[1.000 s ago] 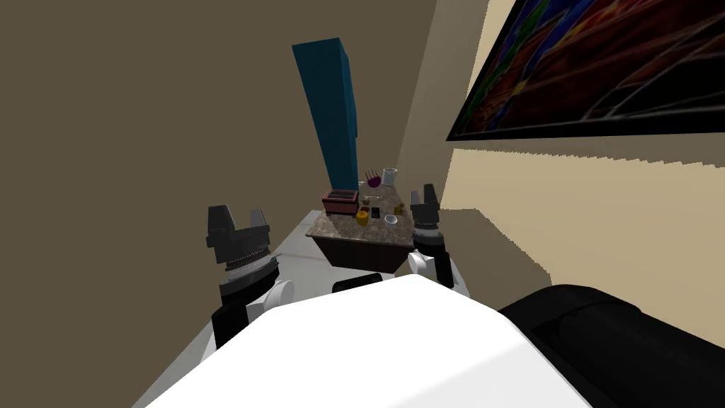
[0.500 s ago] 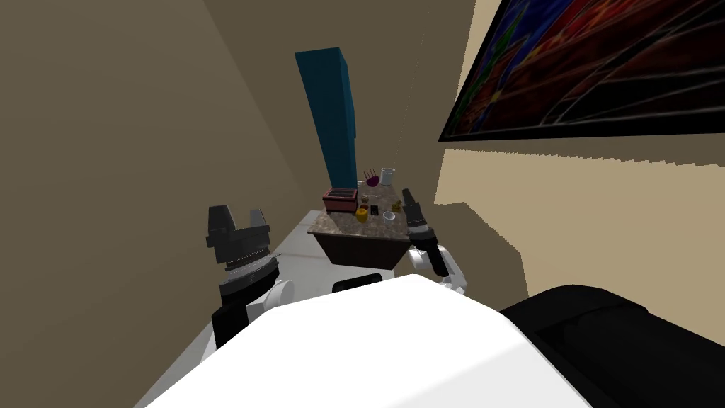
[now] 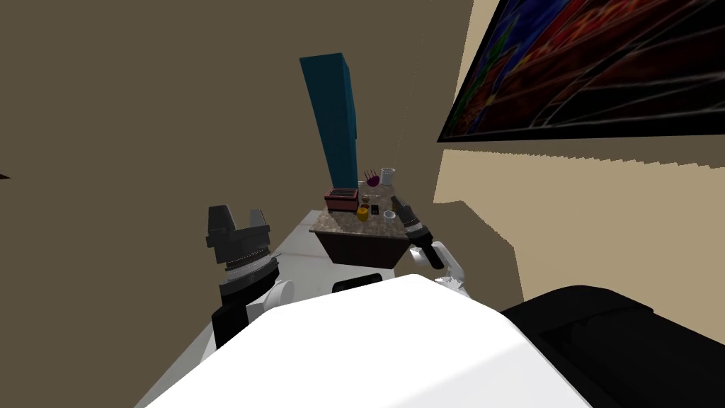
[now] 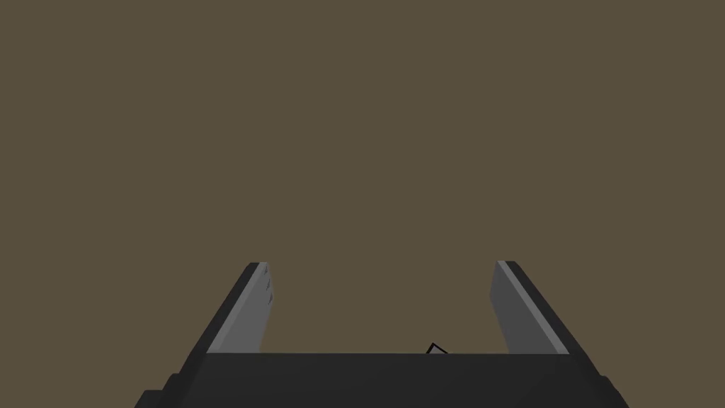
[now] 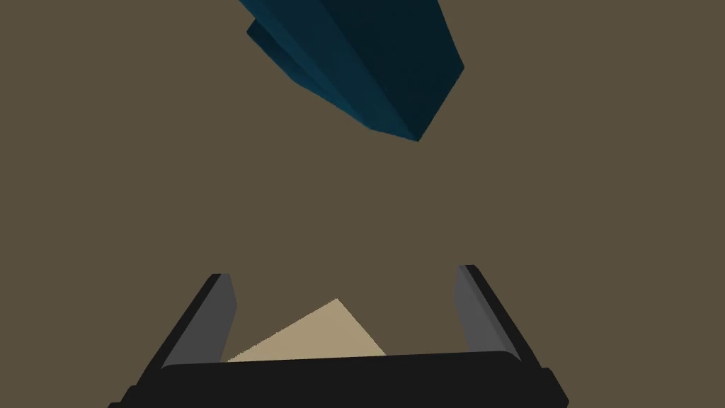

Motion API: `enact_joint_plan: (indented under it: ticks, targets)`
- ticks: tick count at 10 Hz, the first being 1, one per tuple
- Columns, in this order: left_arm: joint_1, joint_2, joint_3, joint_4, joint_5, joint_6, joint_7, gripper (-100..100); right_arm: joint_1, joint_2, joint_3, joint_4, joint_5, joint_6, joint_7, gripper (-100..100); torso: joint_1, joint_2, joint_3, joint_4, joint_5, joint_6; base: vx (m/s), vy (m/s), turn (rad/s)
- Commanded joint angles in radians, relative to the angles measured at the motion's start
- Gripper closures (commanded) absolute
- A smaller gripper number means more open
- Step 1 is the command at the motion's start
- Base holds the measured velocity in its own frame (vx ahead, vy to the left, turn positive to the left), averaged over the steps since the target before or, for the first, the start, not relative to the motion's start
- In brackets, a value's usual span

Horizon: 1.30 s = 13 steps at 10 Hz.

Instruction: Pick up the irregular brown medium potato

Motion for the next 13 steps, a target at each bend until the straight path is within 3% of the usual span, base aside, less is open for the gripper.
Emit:
enact_joint_plan:
  ticks: [1,3,7,8,9,10,13]
  targets:
    - [0.0,0.0,0.0,0.0,0.0,0.0,0.0,0,-0.02,-0.046,-0.002,0.042,0.05,0.023,0.017,-100,0.0,0.0,0.0,0.0,0.0,0.0,-0.014,0.019,0.03]
    - [0.0,0.0,0.0,0.0,0.0,0.0,0.0,0,-0.035,-0.085,-0.002,0.079,0.095,0.039,0.033,-100,0.001,0.0,0.0,0.0,0.0,0.0,-0.008,0.028,0.035]
    - [0.0,0.0,0.0,0.0,0.0,0.0,0.0,0,-0.072,-0.205,-0.002,0.197,0.215,0.081,0.083,-100,0.001,-0.001,-0.001,0.0,0.0,0.0,0.0,0.029,0.063]
    - [0.0,0.0,0.0,0.0,0.0,0.0,0.0,0,-0.072,-0.209,-0.002,0.2,0.22,0.081,0.083,-100,0.0,-0.002,-0.001,0.0,0.0,0.0,0.009,0.018,0.045]
    - [0.0,0.0,0.0,0.0,0.0,0.0,0.0,0,-0.082,-0.252,-0.001,0.242,0.26,0.094,0.1,-100,0.0,-0.002,-0.001,0.0,0.0,0.0,0.009,0.026,0.091]
    - [0.0,0.0,0.0,0.0,0.0,0.0,0.0,0,-0.082,-0.252,-0.001,0.242,0.26,0.094,0.1,-100,0.0,-0.002,-0.001,0.0,0.0,0.0,0.009,0.021,0.057]
    - [0.0,0.0,0.0,0.0,0.0,0.0,0.0,0,-0.097,-0.335,0.003,0.321,0.335,0.114,0.133,-100,0.0,-0.002,-0.001,0.0,0.0,0.0,0.012,0.024,0.095]
